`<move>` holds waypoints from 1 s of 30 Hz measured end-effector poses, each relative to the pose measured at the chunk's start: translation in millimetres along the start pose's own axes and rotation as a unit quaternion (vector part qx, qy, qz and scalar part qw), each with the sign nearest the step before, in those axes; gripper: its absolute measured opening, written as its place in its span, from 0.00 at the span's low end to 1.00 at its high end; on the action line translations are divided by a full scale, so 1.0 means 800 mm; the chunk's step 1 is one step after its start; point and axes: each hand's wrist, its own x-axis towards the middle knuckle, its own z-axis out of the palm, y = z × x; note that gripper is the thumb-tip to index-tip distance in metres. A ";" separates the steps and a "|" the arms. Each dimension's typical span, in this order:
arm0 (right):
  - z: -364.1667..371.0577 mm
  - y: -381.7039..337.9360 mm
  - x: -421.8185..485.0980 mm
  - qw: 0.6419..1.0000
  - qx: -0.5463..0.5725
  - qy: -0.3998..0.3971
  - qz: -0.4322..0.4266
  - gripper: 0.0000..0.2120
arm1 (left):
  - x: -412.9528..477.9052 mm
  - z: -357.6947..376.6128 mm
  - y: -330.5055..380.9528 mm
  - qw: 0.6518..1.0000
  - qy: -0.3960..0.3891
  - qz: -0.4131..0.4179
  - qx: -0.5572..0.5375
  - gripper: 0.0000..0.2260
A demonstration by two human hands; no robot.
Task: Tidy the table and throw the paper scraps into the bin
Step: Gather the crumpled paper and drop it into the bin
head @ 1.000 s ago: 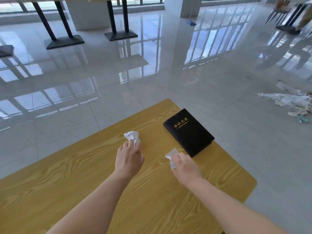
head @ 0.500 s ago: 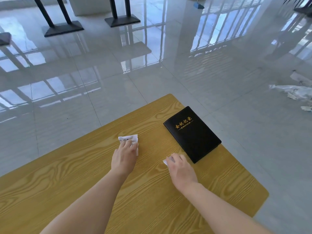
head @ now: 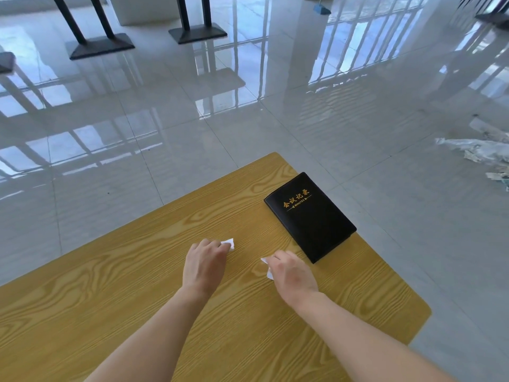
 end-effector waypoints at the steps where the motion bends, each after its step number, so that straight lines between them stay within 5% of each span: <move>1: -0.002 -0.001 -0.002 1.000 0.003 0.005 -0.001 0.13 | -0.003 -0.004 0.004 1.000 0.012 0.009 0.002 0.12; 8: -0.017 -0.008 -0.027 1.000 0.006 0.025 0.000 0.11 | -0.028 -0.031 0.028 0.996 0.061 0.034 -0.047 0.17; 30: -0.058 0.001 -0.167 0.988 0.031 0.079 0.132 0.11 | -0.111 -0.076 0.113 0.991 0.040 0.102 -0.080 0.09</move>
